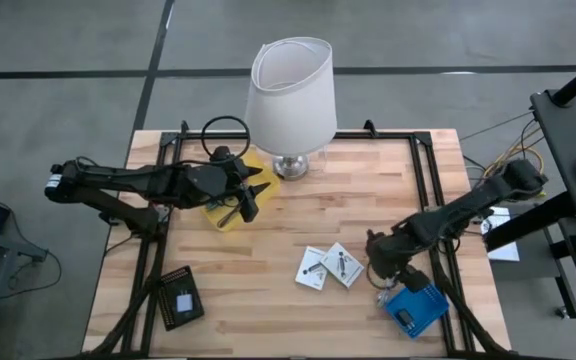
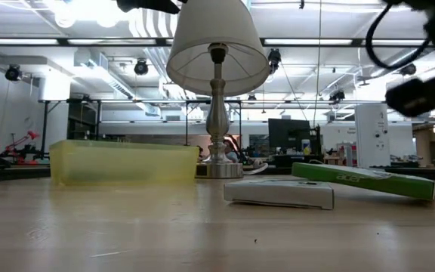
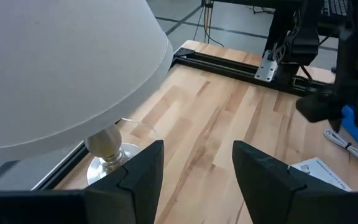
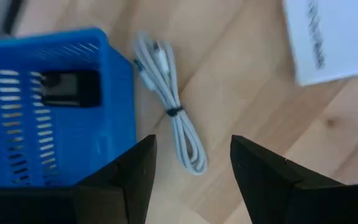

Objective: Pick and place items into bin
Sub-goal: Put the white USB cable into the yellow bin

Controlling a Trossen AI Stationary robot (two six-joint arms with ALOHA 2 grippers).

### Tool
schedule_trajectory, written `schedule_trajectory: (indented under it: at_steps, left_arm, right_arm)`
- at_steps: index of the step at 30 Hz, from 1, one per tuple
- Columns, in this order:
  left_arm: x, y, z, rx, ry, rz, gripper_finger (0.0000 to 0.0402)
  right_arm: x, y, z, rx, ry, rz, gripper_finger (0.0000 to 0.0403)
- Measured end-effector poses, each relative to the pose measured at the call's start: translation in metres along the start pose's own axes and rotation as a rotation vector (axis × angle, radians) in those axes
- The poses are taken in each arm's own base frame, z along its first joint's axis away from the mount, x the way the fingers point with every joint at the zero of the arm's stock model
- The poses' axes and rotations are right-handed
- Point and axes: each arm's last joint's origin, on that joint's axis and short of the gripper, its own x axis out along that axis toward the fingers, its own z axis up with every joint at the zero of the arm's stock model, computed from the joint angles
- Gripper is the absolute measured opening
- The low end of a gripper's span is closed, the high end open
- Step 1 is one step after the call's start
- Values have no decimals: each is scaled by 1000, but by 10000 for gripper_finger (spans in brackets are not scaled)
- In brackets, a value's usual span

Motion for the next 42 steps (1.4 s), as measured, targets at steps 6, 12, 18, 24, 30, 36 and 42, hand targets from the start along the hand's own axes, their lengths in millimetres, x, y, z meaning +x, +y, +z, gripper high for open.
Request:
schedule_trajectory:
  at_steps: [6, 12, 18, 24, 30, 36, 42]
  left_arm:
    - [0, 0, 0, 0, 0, 0, 175]
    - [0, 0, 0, 1, 0, 0, 175]
    - [0, 0, 0, 0, 0, 0, 175]
    - [0, 0, 0, 1, 0, 0, 175]
    - [0, 0, 0, 3, 3, 1, 175]
    - [0, 0, -2, 10, 15, 4, 175]
    - [0, 0, -1, 8, 12, 3, 175]
  right_arm:
    - [33, -12, 4, 61, 160, -2, 191]
    - [53, -16, 5, 80, 252, 75, 185]
    - [56, -14, 5, 58, 260, 95, 155]
    - [57, -14, 6, 46, 259, 77, 81]
    - [55, -14, 6, 82, 259, 24, 17]
    - [41, -8, 9, 151, 195, 70, 14]
    - [11, 1, 15, 107, 9, 96, 12]
